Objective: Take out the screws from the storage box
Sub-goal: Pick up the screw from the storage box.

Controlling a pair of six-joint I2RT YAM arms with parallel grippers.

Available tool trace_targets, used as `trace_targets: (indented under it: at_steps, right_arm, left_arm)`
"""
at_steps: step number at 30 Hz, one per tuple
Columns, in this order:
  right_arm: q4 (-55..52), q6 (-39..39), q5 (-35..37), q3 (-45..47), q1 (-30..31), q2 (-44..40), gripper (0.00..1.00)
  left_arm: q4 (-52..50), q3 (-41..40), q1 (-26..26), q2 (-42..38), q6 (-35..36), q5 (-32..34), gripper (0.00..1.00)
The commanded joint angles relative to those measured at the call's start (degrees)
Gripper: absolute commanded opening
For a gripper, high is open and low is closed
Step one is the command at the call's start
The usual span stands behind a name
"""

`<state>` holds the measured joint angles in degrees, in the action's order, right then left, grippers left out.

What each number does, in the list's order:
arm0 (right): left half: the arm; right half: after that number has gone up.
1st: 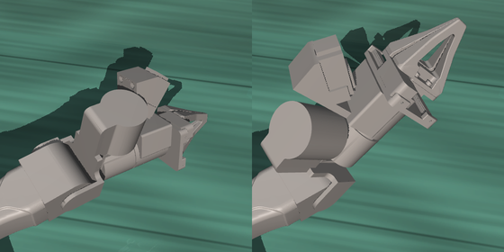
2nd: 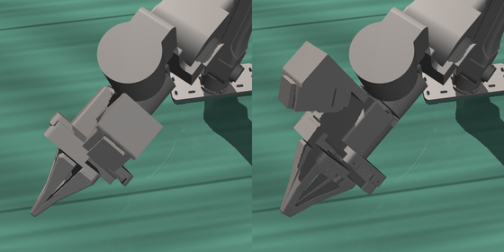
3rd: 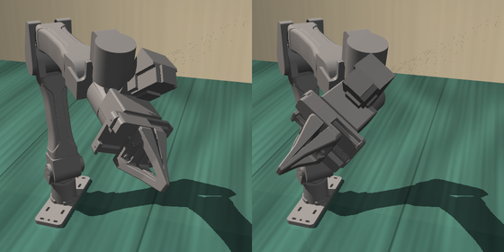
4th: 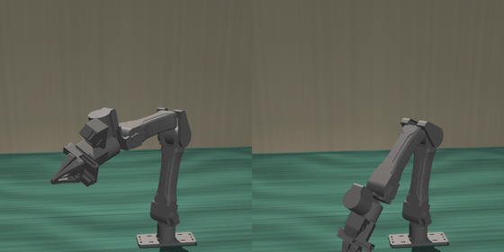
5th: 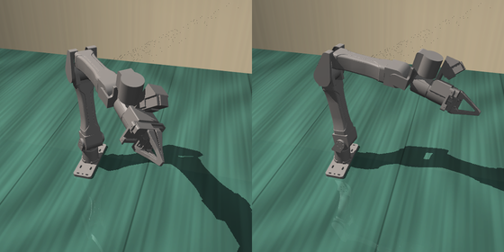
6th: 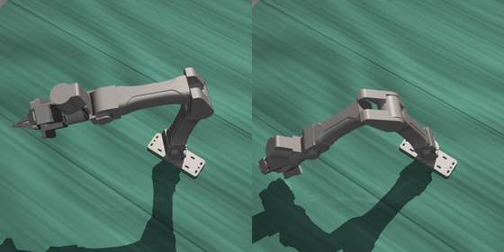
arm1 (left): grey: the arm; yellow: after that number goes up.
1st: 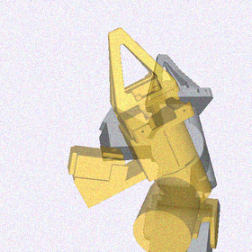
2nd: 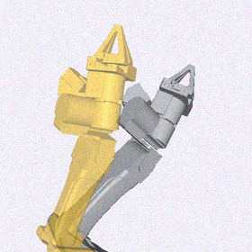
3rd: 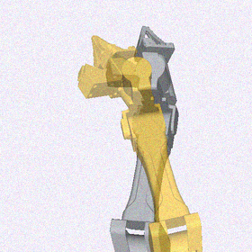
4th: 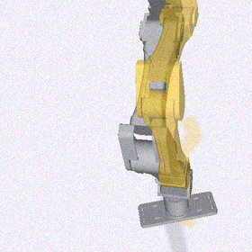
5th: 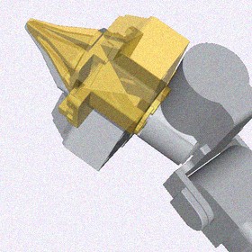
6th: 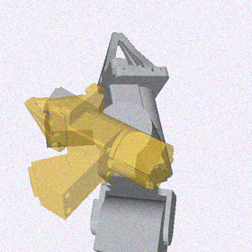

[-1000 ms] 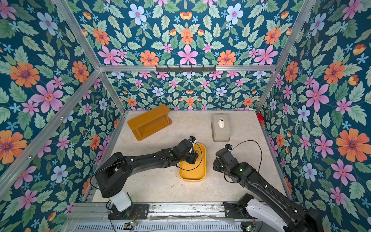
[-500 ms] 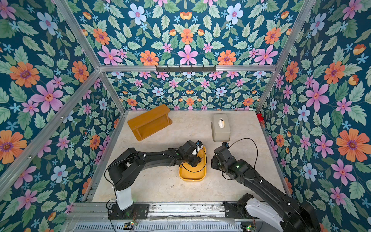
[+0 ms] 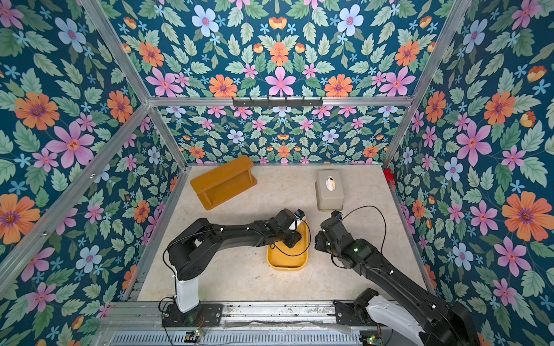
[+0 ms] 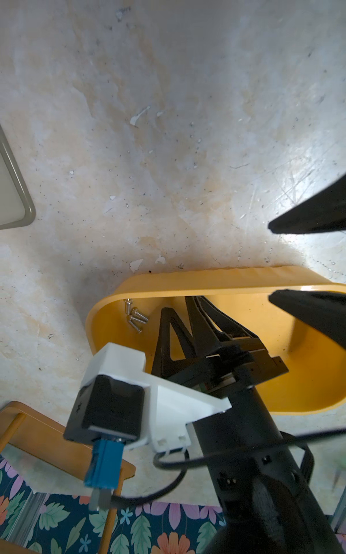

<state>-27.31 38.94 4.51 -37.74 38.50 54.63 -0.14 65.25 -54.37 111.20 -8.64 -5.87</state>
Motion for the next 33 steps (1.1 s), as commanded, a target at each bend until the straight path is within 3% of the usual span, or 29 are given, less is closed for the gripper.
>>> trace_targets:
  at_steps: [1,10,15,30,33]
  right_arm:
    - [-0.2,-0.7,0.8,-0.2,0.0,-0.5,0.36]
    - [-0.4,-0.8,1.1,0.0,0.0,-1.0,0.35]
    - [-1.0,-0.7,1.3,-0.1,0.0,-1.8,0.34]
    - [-2.0,-1.0,1.7,-0.4,0.0,-3.5,0.33]
    - [-2.3,-1.1,1.7,-0.5,0.1,-3.9,0.33]
  left_arm:
    - [-1.4,0.7,-0.3,0.5,1.3,2.0,0.43]
    - [-3.2,2.3,-1.4,2.1,2.5,3.7,0.4]
    - [-6.1,3.7,-1.7,3.1,2.4,4.6,0.29]
    - [-14.4,8.0,-2.4,7.3,3.0,5.3,0.18]
    - [-16.6,8.9,-2.4,8.7,2.5,5.0,0.12]
